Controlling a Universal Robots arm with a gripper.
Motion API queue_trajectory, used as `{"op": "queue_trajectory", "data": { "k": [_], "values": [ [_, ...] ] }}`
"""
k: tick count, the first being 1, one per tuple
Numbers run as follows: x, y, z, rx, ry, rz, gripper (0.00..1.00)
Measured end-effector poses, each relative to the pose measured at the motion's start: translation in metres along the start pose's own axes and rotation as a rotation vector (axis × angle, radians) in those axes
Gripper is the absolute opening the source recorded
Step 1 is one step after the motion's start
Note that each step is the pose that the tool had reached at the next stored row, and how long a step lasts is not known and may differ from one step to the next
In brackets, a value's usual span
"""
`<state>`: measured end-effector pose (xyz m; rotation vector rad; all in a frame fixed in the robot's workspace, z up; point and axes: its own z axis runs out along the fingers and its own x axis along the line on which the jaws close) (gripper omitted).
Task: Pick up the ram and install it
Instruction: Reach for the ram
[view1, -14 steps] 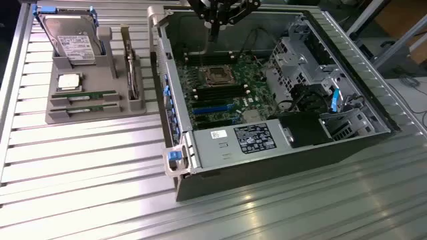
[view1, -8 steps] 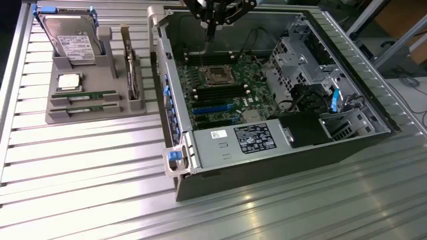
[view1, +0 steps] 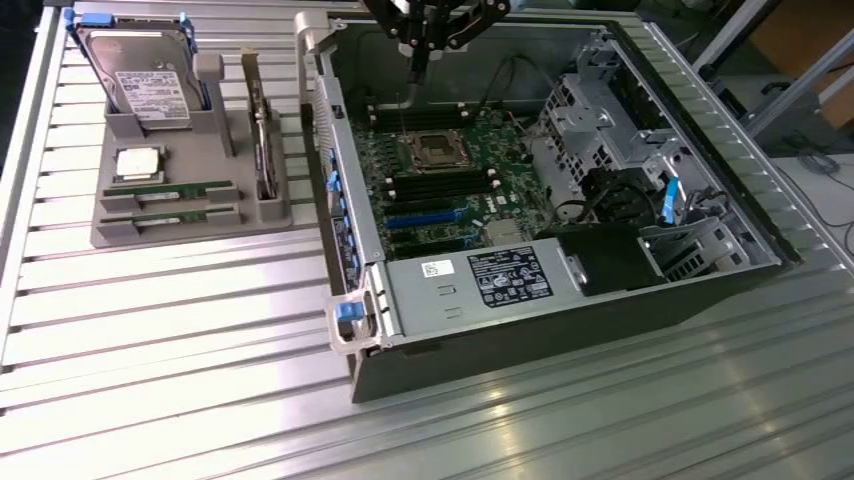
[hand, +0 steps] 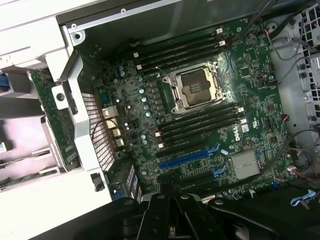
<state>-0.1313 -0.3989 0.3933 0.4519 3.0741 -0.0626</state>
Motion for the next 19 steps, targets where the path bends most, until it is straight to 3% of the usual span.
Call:
{"op": "queue_trajectory", "data": {
  "k": [8, 12, 19],
  "values": [
    [0.005, -0.0014, -0.0002, 0.0, 0.0, 0.0, 0.1],
    [0.013, -0.004, -0.0004, 0.0, 0.0, 0.0, 0.1],
    [0.015, -0.0037, -0.0005, 0.0002, 0.0001, 0.0, 0.1]
  ]
}}
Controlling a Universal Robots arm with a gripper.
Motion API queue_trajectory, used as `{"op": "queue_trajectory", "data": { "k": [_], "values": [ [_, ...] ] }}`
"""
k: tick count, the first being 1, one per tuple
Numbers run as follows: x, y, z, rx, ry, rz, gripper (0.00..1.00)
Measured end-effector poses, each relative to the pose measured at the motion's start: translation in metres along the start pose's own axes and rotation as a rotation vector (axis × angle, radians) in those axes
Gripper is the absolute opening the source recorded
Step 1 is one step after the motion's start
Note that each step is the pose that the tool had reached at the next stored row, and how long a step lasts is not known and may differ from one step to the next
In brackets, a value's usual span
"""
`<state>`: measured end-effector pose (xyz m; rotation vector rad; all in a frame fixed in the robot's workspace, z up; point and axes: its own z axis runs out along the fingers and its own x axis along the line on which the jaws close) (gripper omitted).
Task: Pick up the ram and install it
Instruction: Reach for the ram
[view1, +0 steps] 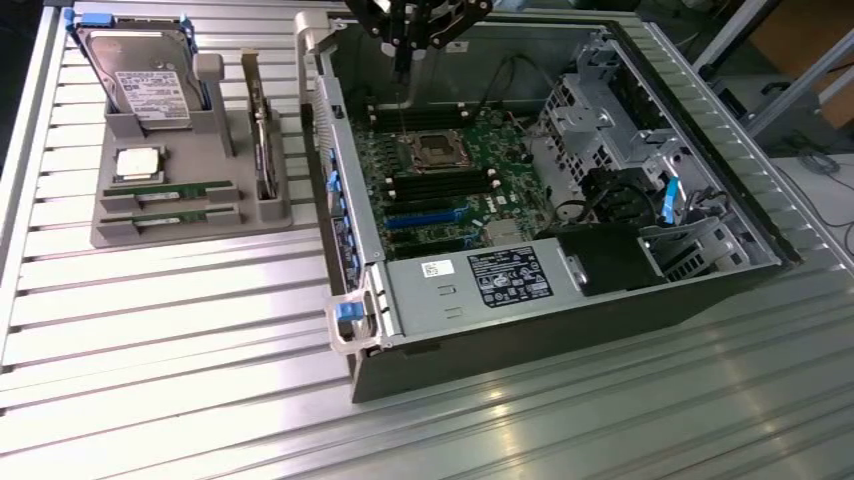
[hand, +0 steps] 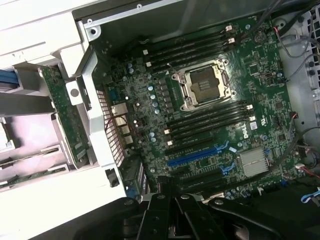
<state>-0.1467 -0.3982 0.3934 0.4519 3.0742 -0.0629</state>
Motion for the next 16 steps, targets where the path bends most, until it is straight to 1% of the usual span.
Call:
{"op": "queue_trajectory", "data": {
  "k": [7, 16],
  "values": [
    [0.001, 0.0, 0.0001, -0.0001, -0.0001, 0.0, 0.1],
    [0.01, -0.003, -0.0002, -0.0002, -0.0001, 0.0, 0.1]
  ]
}}
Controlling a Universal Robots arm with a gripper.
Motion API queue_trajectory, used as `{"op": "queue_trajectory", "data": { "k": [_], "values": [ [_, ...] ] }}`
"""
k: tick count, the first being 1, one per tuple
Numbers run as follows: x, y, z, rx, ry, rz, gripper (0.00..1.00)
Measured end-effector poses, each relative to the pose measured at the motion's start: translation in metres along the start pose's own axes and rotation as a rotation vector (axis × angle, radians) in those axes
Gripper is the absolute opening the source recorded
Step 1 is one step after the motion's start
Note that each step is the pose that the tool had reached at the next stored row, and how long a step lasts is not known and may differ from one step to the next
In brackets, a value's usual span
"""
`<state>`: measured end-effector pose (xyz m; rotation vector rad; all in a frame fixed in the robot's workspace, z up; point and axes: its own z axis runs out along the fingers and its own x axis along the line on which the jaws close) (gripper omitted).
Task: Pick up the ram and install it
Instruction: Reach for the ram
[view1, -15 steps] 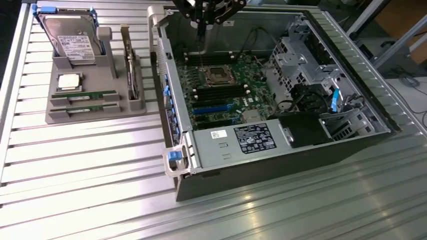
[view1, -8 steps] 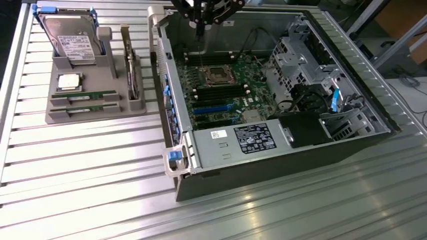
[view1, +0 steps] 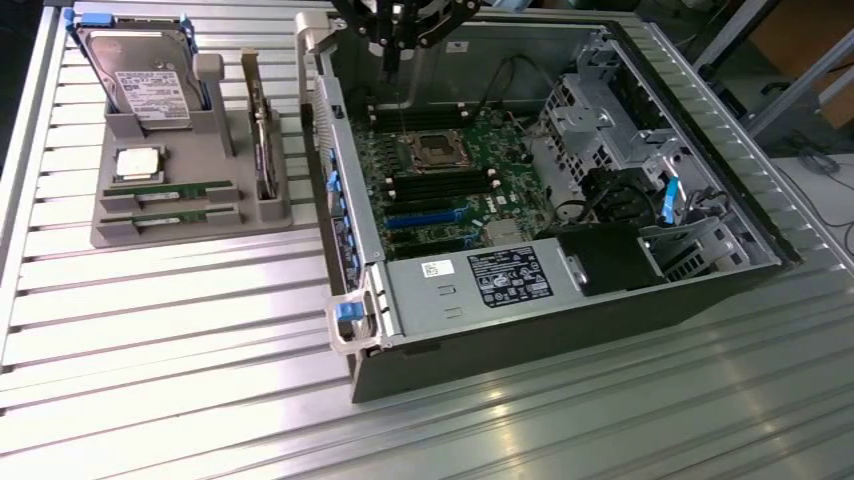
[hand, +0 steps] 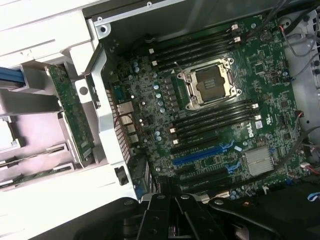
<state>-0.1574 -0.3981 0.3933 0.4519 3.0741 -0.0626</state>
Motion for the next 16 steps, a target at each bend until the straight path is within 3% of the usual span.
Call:
{"op": "queue_trajectory", "data": {
  "k": [16],
  "values": [
    [0.022, -0.0065, -0.0006, 0.0, 0.0, 0.0, 0.1]
  ]
}}
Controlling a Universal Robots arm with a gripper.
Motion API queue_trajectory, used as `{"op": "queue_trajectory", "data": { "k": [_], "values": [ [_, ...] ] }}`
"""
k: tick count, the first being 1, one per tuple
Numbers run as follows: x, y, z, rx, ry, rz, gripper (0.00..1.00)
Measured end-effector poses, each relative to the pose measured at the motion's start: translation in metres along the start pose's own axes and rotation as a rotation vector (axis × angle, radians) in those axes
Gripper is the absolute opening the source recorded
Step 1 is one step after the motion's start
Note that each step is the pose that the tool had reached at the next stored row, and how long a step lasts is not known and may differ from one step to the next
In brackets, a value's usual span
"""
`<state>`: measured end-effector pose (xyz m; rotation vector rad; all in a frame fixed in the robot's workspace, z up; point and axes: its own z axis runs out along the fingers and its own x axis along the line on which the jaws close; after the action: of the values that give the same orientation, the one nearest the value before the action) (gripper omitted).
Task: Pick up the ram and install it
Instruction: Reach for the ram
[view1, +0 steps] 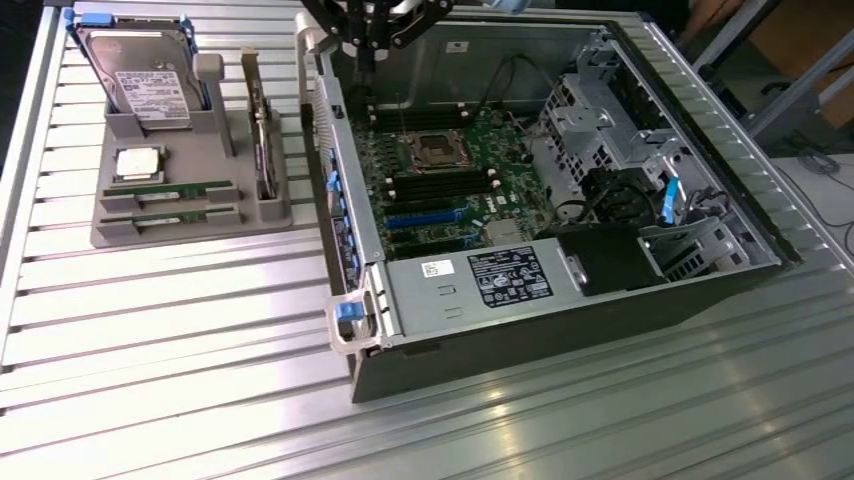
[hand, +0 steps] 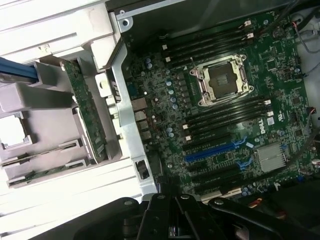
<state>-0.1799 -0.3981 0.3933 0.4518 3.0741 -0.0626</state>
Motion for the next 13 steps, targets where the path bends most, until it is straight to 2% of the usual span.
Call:
{"op": "queue_trajectory", "data": {
  "k": [13],
  "values": [
    [0.018, -0.0053, -0.0005, 0.0, 0.0, 0.0, 0.1]
  ]
}}
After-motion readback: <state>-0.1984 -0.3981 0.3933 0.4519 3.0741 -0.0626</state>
